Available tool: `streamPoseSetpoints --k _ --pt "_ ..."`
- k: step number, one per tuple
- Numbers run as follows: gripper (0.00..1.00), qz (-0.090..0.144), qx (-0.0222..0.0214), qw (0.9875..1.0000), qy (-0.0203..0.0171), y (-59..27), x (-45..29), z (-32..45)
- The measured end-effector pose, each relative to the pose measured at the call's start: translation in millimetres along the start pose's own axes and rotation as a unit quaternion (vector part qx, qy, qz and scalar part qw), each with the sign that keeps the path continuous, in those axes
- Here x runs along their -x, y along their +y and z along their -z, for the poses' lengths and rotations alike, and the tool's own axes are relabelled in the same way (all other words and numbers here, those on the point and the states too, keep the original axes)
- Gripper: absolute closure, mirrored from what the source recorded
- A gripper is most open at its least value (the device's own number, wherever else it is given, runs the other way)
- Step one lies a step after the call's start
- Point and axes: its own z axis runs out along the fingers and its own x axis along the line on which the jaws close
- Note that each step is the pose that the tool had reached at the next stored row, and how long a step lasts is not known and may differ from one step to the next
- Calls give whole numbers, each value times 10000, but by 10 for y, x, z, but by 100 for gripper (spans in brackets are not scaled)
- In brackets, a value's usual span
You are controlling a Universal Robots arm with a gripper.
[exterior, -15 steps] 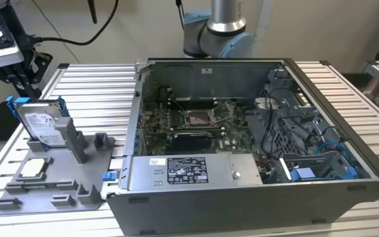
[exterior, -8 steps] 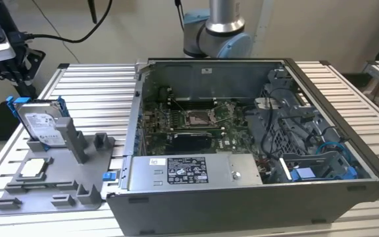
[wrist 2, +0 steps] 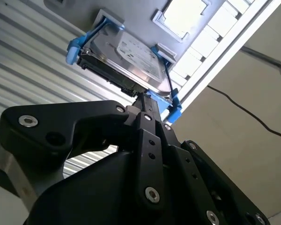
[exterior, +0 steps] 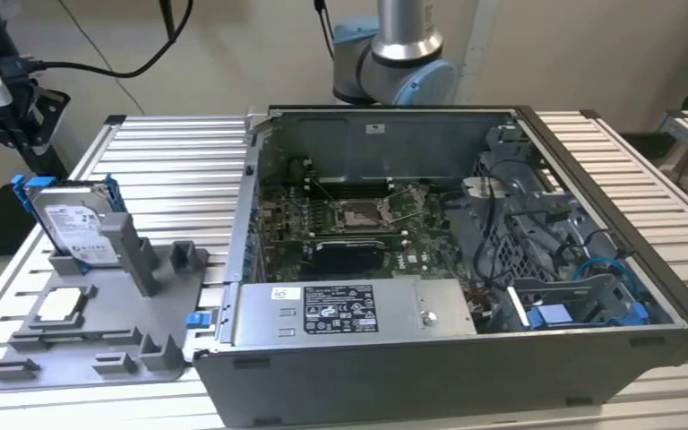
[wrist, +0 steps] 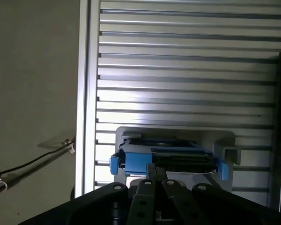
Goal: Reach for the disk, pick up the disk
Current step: 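Reach for the disk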
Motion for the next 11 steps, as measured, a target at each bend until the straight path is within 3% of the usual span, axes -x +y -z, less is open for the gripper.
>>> streamPoseSetpoints --k 11 --pt "100 0 -1 10000 0 -25 -97 -7"
